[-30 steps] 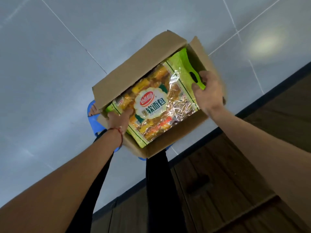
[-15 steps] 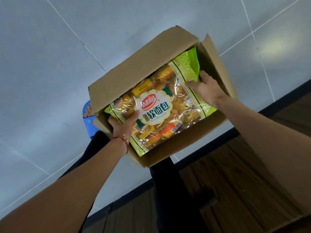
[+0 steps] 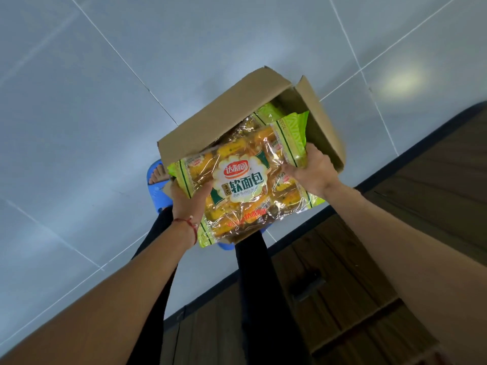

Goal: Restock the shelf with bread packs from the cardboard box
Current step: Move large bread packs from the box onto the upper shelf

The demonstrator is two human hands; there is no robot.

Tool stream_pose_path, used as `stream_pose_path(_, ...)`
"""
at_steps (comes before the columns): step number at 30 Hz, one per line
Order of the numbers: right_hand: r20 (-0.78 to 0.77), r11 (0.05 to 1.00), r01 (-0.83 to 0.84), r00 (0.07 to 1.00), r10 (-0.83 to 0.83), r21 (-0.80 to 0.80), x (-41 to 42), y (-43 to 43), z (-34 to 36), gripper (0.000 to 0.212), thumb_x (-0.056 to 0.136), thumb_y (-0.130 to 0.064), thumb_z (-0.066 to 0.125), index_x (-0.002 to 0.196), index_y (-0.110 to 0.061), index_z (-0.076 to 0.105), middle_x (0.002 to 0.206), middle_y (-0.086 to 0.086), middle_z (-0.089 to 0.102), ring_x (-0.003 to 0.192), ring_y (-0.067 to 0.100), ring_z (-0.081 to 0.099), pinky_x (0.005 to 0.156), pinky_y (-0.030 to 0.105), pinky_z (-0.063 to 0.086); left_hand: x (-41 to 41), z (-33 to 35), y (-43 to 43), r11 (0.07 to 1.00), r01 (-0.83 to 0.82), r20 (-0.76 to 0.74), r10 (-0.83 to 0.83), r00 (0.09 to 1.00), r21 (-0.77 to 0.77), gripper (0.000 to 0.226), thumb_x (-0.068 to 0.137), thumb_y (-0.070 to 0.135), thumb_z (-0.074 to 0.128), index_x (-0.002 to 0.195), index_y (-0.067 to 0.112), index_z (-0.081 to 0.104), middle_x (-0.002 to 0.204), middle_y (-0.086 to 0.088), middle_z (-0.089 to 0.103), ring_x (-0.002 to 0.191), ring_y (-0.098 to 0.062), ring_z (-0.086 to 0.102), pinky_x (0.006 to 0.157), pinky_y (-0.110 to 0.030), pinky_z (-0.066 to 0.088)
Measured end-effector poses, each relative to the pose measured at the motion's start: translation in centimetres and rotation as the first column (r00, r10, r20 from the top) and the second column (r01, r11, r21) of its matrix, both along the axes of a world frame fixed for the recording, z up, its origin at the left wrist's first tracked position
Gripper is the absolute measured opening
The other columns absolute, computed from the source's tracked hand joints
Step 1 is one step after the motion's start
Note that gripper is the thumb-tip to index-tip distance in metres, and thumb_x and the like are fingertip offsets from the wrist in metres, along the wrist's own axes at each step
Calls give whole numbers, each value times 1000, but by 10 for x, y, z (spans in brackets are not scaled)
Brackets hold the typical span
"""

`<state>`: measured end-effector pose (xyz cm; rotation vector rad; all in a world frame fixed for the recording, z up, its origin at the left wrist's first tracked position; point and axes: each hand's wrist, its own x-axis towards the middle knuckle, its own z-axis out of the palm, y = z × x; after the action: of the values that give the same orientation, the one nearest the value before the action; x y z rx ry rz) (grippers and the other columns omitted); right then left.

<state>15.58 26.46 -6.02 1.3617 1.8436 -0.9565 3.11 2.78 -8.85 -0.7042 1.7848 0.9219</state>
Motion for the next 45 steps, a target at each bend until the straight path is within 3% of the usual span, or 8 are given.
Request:
stream_pose_path(8, -68, 991, 125, 990, -128, -35, -7, -59, 101, 72, 94, -53, 65, 143, -7, 39, 135, 13, 60, 123, 37, 58, 100, 57, 51, -68, 99, -33, 980, 197, -91, -195, 977, 21, 81, 80, 30, 82, 143, 27, 32, 120, 0, 64, 110, -25, 64, 96, -39, 50)
stream_pose_path(14, -190, 974, 226, 956, -223, -8, -34, -116, 176, 69, 94, -53, 65, 140, -7, 41, 128, 7, 64, 111, 29, 62, 96, 51, 53, -117, 182, -71, 958, 287, -166, -281, 945, 11, 96, 78, 48, 79, 150, 25, 21, 139, -7, 55, 124, -30, 56, 108, -45, 43)
stream_pose_path(18, -273, 966, 255, 927, -258, -47, -49, -149, 224, 57, 96, -46, 66, 135, -9, 45, 125, 5, 64, 110, 28, 63, 89, 45, 52, -129, 232, -110, 950, 310, -266, -293, 918, 25, 70, 79, 43, 79, 136, 24, 43, 115, 4, 68, 106, -22, 67, 99, -50, 53)
stream_pose_path(23, -411, 990, 139, 903, -128, -2, -37, -177, 262, 68, 78, -84, 55, 115, -26, 52, 104, -1, 72, 92, 23, 70, 83, 55, 58, -120, 304, -152, 952, 306, -426, -266, 865, 27, 62, 87, 43, 72, 138, 25, 42, 122, 2, 63, 111, -24, 63, 99, -49, 52)
stream_pose_path(27, -493, 988, 144, 864, -102, 49, -38, -204, 319, 70, 90, -62, 64, 133, -8, 51, 104, -5, 70, 88, 14, 66, 82, 41, 54, -106, 359, -183, 956, 291, -529, -223, 819, 48, 62, 87, 43, 71, 138, 26, 41, 120, 5, 62, 111, -23, 63, 100, -49, 51)
stream_pose_path(32, -616, 987, 135, 785, -56, 82, -29, -231, 371, 112, 69, -93, 48, 147, -13, 43, 144, 7, 59, 131, 29, 58, 106, 55, 50, -87, 430, -216, 964, 241, -638, -118, 761, 109, 60, 87, 40, 72, 138, 25, 43, 125, 3, 64, 112, -21, 63, 99, -48, 53)
stream_pose_path(37, -713, 984, 158, 700, -54, 80, -40, -243, 421, 122, 62, -101, 44, 148, -15, 45, 147, 7, 57, 134, 27, 55, 110, 52, 47, -84, 487, -243, 964, 215, -712, -42, 701, 154, 58, 89, 37, 72, 138, 25, 45, 126, 4, 65, 111, -16, 63, 100, -43, 52)
stream_pose_path(45, -824, 973, 215, 563, -56, 81, -115, -263, 529, 33, 93, -26, 74, 124, -17, 65, 108, -11, 70, 98, 12, 69, 95, 42, 56, -130, 572, -255, 966, 205, -856, 29, 516, 157, 51, 93, 28, 68, 137, 20, 44, 115, 15, 59, 98, -4, 59, 85, -16, 42)
